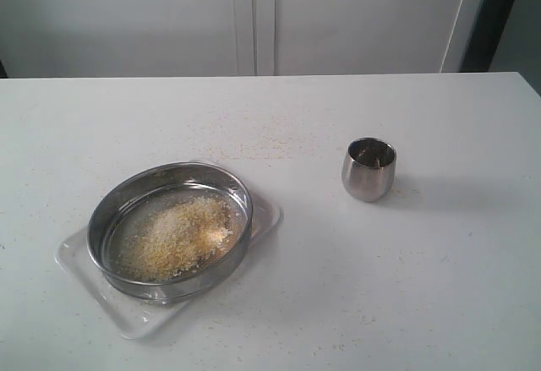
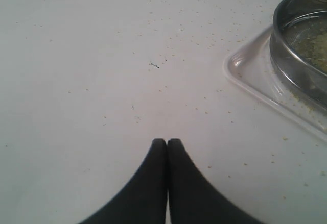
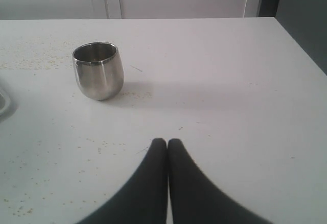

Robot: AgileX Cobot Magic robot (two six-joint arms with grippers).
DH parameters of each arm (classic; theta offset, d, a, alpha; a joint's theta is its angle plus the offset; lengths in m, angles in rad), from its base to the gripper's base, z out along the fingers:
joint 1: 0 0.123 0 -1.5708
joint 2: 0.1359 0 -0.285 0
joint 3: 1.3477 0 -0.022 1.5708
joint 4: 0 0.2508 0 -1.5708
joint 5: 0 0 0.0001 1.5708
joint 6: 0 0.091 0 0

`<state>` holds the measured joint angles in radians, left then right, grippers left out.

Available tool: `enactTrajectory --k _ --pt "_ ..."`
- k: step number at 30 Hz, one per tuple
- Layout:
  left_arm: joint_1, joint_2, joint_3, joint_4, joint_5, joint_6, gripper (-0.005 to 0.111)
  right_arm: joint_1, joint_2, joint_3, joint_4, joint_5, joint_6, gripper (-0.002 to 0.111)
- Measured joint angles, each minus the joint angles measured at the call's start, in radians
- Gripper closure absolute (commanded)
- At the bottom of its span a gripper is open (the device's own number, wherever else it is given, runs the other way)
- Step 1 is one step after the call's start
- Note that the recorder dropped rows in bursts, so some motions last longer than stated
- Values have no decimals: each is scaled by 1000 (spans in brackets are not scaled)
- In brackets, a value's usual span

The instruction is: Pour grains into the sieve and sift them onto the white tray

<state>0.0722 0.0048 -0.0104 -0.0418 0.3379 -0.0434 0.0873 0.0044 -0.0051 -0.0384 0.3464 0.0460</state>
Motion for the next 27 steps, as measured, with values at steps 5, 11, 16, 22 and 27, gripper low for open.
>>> enactTrajectory --k 5,11,16,22,27 --pt "0 0 0 0 0 0 107 0 0 0 0 0 0 108" --pt "0 0 0 0 0 0 107 0 0 0 0 0 0 108" --pt "0 0 0 0 0 0 107 0 0 0 2 0 0 108" --pt "0 0 0 0 0 0 107 0 0 0 2 0 14 108" --pt "0 0 0 1 -4 0 107 0 0 0 2 0 15 108"
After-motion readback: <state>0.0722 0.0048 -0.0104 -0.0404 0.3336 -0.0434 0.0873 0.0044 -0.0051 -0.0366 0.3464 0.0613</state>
